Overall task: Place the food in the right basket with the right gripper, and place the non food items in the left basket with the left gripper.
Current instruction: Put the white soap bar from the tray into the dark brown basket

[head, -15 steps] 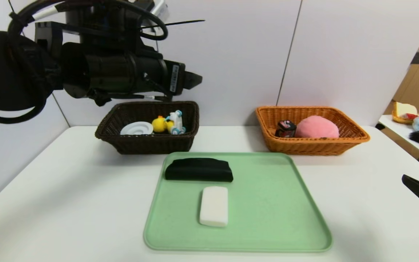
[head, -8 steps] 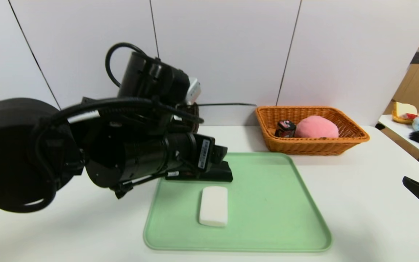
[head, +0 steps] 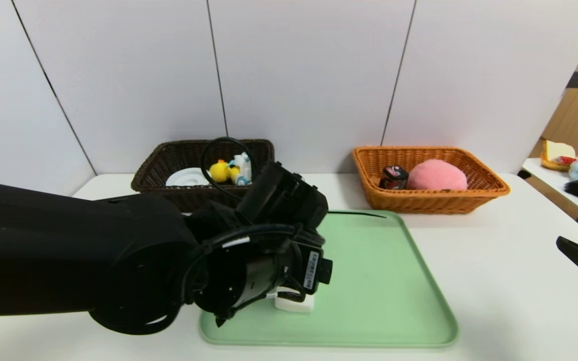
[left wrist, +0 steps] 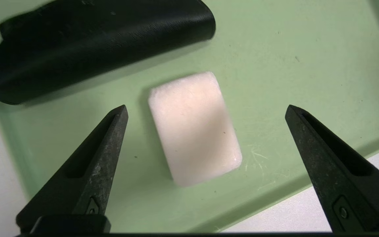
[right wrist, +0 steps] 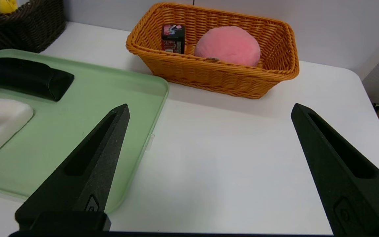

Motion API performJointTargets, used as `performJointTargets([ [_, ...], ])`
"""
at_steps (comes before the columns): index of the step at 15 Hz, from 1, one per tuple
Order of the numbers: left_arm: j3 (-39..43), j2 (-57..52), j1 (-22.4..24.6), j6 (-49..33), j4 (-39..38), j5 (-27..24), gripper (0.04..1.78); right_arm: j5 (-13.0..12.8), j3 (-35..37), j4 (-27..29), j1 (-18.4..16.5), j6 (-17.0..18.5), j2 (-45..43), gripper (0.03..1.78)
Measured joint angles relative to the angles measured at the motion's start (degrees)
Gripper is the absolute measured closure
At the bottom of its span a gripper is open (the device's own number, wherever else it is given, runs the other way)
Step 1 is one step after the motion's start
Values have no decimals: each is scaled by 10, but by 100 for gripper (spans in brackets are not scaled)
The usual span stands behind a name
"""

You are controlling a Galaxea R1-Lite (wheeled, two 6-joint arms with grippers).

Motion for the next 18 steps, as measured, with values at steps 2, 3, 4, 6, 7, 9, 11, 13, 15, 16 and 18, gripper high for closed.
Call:
performJointTargets([
  [2, -2, 26, -5, -10, 0, 0, 13, 0, 2, -18, 0, 1, 2, 12],
  [3, -4, 37, -5, -13, 0, 0, 13, 2, 2, -19, 0, 1, 4, 12],
  [4, -6, 48, -7, -17, 0, 0, 13, 3, 2, -20, 0, 1, 6, 12],
  [6, -8, 69, -7, -23, 0, 2, 13, 3, 1, -20, 0, 1, 8, 12],
  [7, -7, 77, -7, -22, 0, 1, 13, 3, 0, -21, 0, 2, 8, 12],
  [9, -7, 88, -7, -21, -1, 2, 13, 5, 0, -21, 1, 2, 9, 12],
  [11, -8, 95, -6, -22, -3, 7, 13, 14, 0, -21, 1, 2, 9, 12],
  [13, -7, 98, -5, -24, -3, 18, 13, 15, 1, -21, 0, 1, 9, 12],
  [15, -6, 101, -5, -22, -1, 23, 34, 15, 3, -21, 0, 1, 8, 12],
  [16, -7, 101, -4, -20, 0, 23, 49, 15, 3, -21, 0, 1, 7, 12],
  [18, -7, 100, -5, -20, 2, 23, 75, 15, 4, -21, 0, 1, 7, 12],
])
